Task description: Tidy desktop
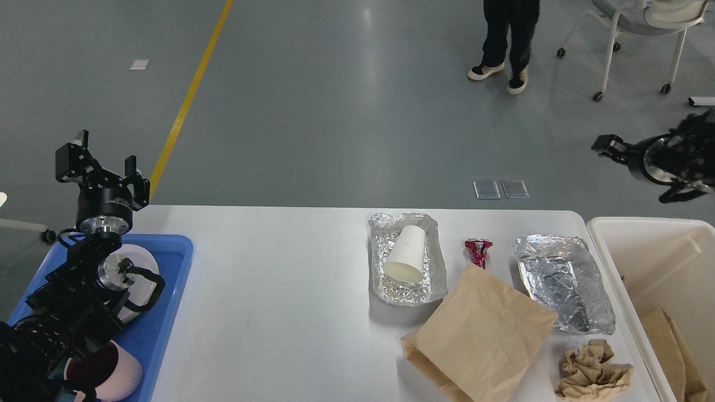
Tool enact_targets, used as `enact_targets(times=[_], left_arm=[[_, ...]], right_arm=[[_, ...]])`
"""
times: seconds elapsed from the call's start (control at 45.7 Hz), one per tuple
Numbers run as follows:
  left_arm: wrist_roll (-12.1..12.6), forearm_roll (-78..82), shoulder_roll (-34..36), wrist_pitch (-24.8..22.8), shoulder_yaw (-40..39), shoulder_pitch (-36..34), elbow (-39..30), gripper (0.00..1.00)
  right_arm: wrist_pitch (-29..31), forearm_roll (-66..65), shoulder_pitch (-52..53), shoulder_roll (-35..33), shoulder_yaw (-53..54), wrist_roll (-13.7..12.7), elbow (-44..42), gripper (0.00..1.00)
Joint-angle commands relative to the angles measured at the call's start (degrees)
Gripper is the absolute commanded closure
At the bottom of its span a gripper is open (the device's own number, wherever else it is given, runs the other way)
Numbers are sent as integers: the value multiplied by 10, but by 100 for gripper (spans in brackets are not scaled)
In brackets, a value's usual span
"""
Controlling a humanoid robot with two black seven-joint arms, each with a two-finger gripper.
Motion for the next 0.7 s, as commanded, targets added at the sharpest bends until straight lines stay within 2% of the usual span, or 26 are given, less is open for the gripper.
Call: enact_targets(times=[0.0,0.131,0.328,0.547,0.678], left_arm=[[0,0,0,0,0,-1,0,3],[0,0,0,0,0,-1,0,3],[0,0,0,0,0,0,0,3],[0,0,0,0,0,0,0,3],[0,0,0,0,0,0,0,3]], right_arm=[[45,0,92,53,-44,-1,52,0],[134,0,192,79,-59,0,136,0],[310,2,320,84,-60,2,251,0],[423,5,432,69,-68,3,368,0],[443,8,485,49,-67,3,415,0]])
